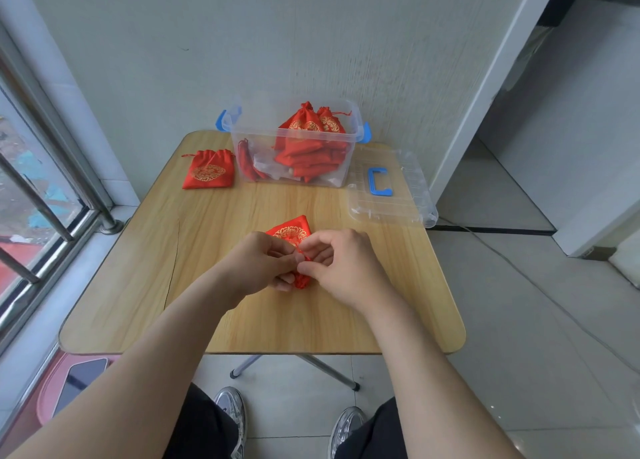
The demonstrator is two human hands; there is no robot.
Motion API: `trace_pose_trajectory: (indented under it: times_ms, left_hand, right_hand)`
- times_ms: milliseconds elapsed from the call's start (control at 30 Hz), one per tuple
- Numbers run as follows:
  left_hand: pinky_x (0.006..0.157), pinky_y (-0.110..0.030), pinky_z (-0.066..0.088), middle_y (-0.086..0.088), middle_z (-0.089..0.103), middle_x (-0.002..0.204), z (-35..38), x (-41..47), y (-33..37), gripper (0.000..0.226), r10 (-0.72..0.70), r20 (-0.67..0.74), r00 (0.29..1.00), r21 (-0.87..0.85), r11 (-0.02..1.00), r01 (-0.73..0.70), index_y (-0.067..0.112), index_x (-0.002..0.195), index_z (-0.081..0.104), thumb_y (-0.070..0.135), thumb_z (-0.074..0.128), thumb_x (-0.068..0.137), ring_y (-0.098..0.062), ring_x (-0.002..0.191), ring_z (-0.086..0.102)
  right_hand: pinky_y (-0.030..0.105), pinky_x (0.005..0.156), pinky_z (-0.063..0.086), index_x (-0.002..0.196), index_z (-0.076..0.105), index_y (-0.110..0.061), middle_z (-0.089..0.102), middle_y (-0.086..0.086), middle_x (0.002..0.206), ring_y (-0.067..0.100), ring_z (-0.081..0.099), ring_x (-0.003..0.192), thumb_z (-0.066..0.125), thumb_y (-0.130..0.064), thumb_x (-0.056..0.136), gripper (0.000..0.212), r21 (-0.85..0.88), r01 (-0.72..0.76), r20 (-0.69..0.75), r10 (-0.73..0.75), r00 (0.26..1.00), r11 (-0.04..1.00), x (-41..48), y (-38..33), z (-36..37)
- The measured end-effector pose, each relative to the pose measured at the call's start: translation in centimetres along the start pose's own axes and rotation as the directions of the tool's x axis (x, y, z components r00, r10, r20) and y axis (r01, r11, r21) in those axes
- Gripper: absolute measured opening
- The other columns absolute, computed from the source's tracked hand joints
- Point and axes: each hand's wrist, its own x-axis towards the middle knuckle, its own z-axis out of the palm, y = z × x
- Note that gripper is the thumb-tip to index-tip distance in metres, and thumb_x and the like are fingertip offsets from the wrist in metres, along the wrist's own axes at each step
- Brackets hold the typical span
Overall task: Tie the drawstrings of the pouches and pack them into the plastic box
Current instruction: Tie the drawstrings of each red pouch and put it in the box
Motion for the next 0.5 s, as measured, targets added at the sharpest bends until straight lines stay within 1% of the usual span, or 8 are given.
trace_pose_trajectory:
  times_ms: [133, 233, 300, 400, 500]
  left_hand:
    - [0.076, -0.032, 0.066, -0.011, 0.07, 0.076, -0.09, -0.03, -0.01, 0.019, -0.021, 0.005, 1.0, -0.019, 1.0, 0.021, -0.005, 0.097, 0.075, 0.014, 0.074, 0.099, -0.015, 0.07, 0.069]
    - [0.075, -0.031, 0.064, -0.008, 0.072, 0.077, -0.16, -0.04, -0.06, 0.019, -0.04, 0.002, 0.999, -0.019, 0.999, 0.04, -0.002, 0.098, 0.077, 0.017, 0.076, 0.097, -0.013, 0.072, 0.068]
    - [0.071, -0.028, 0.062, -0.005, 0.072, 0.076, -0.13, -0.03, -0.04, 0.018, -0.052, -0.005, 0.999, 0.014, 0.999, 0.052, 0.001, 0.098, 0.078, 0.02, 0.077, 0.097, -0.011, 0.071, 0.067]
    - [0.07, -0.027, 0.062, -0.006, 0.072, 0.079, -0.15, 0.07, 0.0, 0.017, -0.059, -0.018, 0.998, 0.016, 0.998, 0.059, 0.004, 0.097, 0.08, 0.021, 0.078, 0.096, -0.01, 0.072, 0.067]
    - [0.071, -0.026, 0.062, -0.011, 0.072, 0.086, -0.27, -0.04, 0.08, 0.011, -0.047, -0.009, 0.999, 0.015, 0.999, 0.047, 0.004, 0.098, 0.08, 0.014, 0.077, 0.097, -0.013, 0.076, 0.067]
  right_hand:
    - [0.029, 0.082, 0.063, 0.107, 0.083, -0.024, 0.075, -0.011, 0.091, 0.003, 0.07, 0.083, 0.088, -0.02, 0.085, 0.023, -0.094, 0.027, 0.031, -0.024, 0.999, 0.995, 0.14, -0.43, -0.09]
    - [0.038, 0.079, 0.061, 0.103, 0.083, -0.026, 0.074, -0.007, 0.091, 0.01, 0.067, 0.084, 0.088, -0.024, 0.084, 0.02, -0.19, 0.086, 0.062, -0.075, 0.995, 0.978, 0.3, -0.7, 0.0]
    - [0.041, 0.077, 0.06, 0.099, 0.082, -0.027, 0.073, -0.006, 0.09, 0.014, 0.067, 0.086, 0.089, -0.025, 0.083, 0.017, -0.251, 0.106, 0.071, -0.091, 0.993, 0.962, 0.39, -0.95, 0.12]
    - [0.041, 0.079, 0.06, 0.1, 0.082, -0.025, 0.073, -0.002, 0.094, 0.018, 0.068, 0.089, 0.086, -0.022, 0.087, 0.014, -0.299, 0.135, 0.06, -0.123, 0.991, 0.945, 0.36, -1.06, 0.27]
    - [0.037, 0.082, 0.06, 0.106, 0.083, -0.023, 0.076, 0.002, 0.099, 0.019, 0.069, 0.093, 0.083, -0.018, 0.09, 0.016, -0.315, 0.132, 0.032, -0.129, 0.991, 0.94, 0.35, -0.89, 0.47]
